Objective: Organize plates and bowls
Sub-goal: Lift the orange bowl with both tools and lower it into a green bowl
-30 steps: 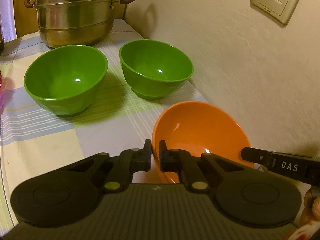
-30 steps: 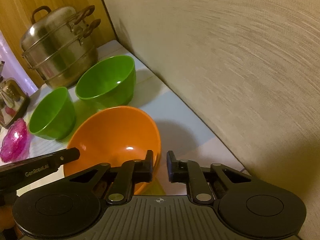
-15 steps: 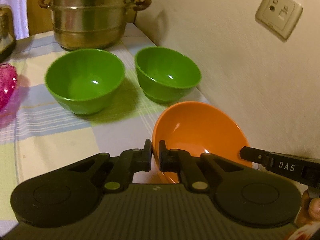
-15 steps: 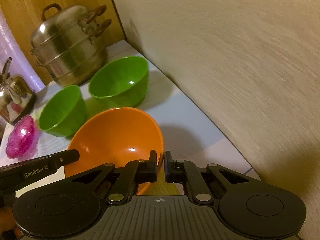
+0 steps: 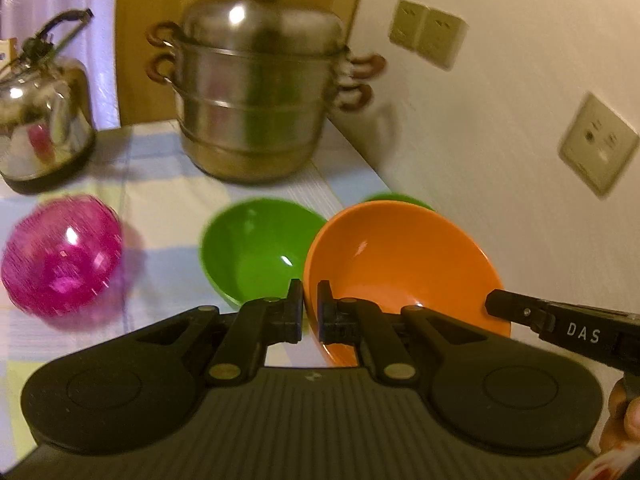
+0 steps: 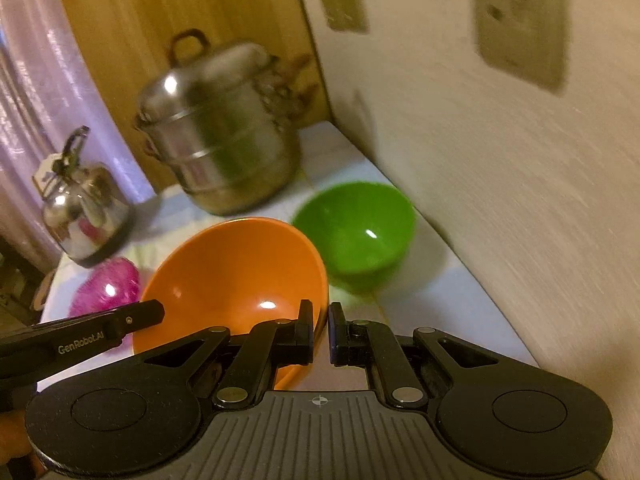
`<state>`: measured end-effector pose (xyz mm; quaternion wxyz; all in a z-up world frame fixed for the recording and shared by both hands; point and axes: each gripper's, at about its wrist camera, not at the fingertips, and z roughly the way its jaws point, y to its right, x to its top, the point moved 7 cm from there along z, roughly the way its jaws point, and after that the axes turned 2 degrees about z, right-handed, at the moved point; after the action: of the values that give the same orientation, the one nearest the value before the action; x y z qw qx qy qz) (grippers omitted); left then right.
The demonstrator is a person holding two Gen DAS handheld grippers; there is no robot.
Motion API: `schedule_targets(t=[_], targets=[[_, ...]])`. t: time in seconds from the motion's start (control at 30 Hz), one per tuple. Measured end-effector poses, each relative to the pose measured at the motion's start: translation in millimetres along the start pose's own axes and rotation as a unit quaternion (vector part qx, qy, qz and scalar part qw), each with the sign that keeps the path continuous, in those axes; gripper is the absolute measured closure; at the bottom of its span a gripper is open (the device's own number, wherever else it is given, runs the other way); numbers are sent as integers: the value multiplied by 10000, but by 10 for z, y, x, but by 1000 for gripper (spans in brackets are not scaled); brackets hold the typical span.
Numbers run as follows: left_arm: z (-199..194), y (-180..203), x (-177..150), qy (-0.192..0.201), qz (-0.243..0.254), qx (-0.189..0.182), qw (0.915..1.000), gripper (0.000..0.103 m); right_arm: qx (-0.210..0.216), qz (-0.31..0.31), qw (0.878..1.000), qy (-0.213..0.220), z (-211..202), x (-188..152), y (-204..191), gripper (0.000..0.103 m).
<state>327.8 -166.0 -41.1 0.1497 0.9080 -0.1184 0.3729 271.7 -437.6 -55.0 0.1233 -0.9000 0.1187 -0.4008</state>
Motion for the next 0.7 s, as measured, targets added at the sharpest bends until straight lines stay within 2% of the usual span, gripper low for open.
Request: schedule_targets(t=[0.2, 0.33, 0.7], targets=[[133, -320, 330, 98, -164, 186, 9996, 98, 231, -110, 9997, 10, 284, 339, -360, 96], [291, -519, 430, 76, -221, 309, 9992, 98, 322, -147, 9993, -97, 579, 439, -506, 96], [828, -806, 359, -87, -279, 383, 9988, 98, 305, -259, 9986, -354, 1308, 519, -575, 96]])
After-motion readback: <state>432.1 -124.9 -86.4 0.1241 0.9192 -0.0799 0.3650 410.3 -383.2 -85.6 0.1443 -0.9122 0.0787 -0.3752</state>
